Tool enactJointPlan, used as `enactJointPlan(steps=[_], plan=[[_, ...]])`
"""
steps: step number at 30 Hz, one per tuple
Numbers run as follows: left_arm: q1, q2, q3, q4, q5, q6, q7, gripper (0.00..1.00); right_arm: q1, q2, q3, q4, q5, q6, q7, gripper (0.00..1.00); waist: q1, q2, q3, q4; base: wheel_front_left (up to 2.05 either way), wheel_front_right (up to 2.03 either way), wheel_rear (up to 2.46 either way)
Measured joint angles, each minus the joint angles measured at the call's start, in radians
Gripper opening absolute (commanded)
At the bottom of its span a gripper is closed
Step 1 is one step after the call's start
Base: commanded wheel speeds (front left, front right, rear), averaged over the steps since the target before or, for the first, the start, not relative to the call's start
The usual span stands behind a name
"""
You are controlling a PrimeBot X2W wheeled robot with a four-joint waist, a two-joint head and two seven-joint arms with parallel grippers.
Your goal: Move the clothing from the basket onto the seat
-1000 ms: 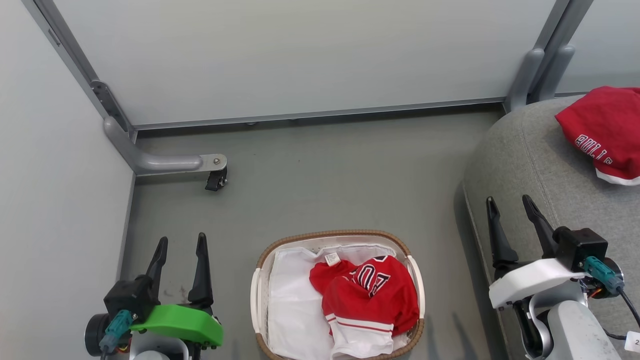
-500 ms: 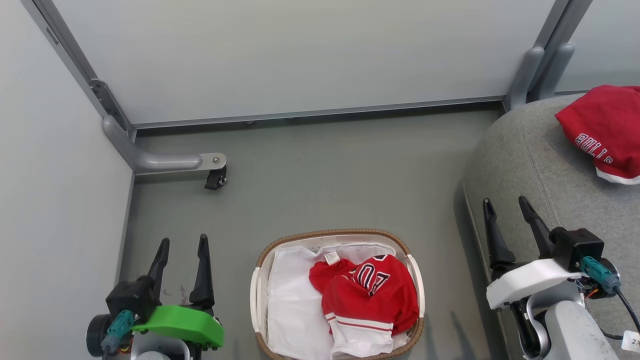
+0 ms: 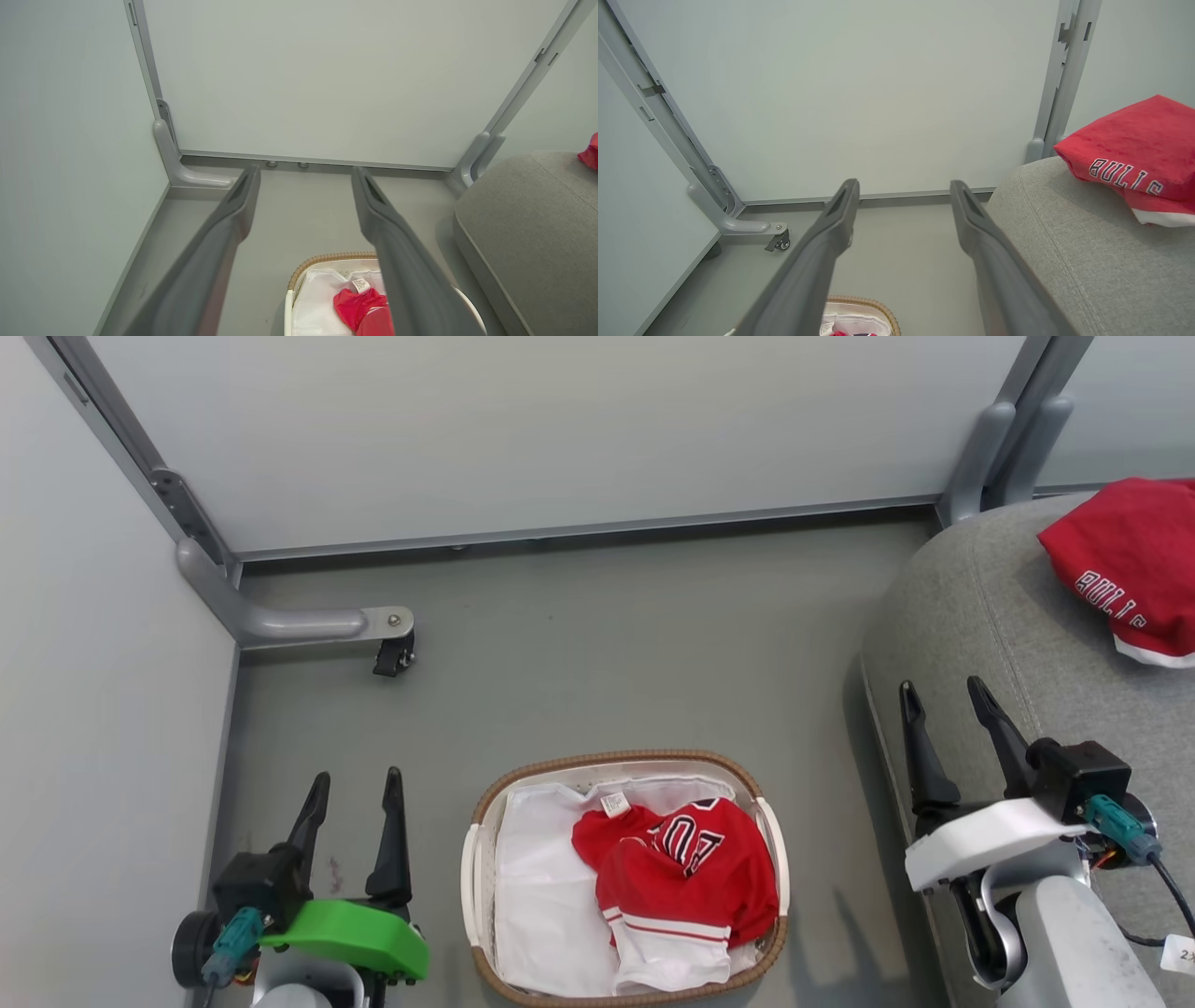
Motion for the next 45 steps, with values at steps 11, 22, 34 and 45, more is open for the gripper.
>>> enactJointPlan(steps=[11, 22, 34, 45], plan=[[-0.151, 0.001, -0.138, 0.092, 0.094, -0.015, 0.0, 1.0, -0.09, 0.0, -0.014, -0.035, -0.019, 0.0, 0.0, 1.0, 0.0, 0.0, 0.097, -0.022, 0.0, 0.0, 0.0], [-0.485, 0.025, -0.472, 0.414, 0.059, -0.017, 0.021, 1.0, -0.225, -0.001, 0.004, -0.111, 0.018, 0.0, 0.0, 1.0, 0.0001, 0.0, 0.279, -0.086, 0.0, 0.0, 0.0], [-0.678, 0.099, -0.772, 0.673, -0.017, -0.017, 0.136, 1.0, -0.301, -0.002, 0.088, -0.194, 0.081, 0.0, 0.0, 1.0, 0.0002, 0.0, 0.5, -0.206, 0.0, 0.0, 0.0], [-0.791, 0.155, -0.993, 0.707, -0.105, -0.017, 0.167, 1.0, -0.323, -0.002, 0.155, -0.223, 0.138, 0.0, 0.0, 1.0, 0.0002, 0.0, 0.648, -0.33, 0.0, 0.0, 0.0]])
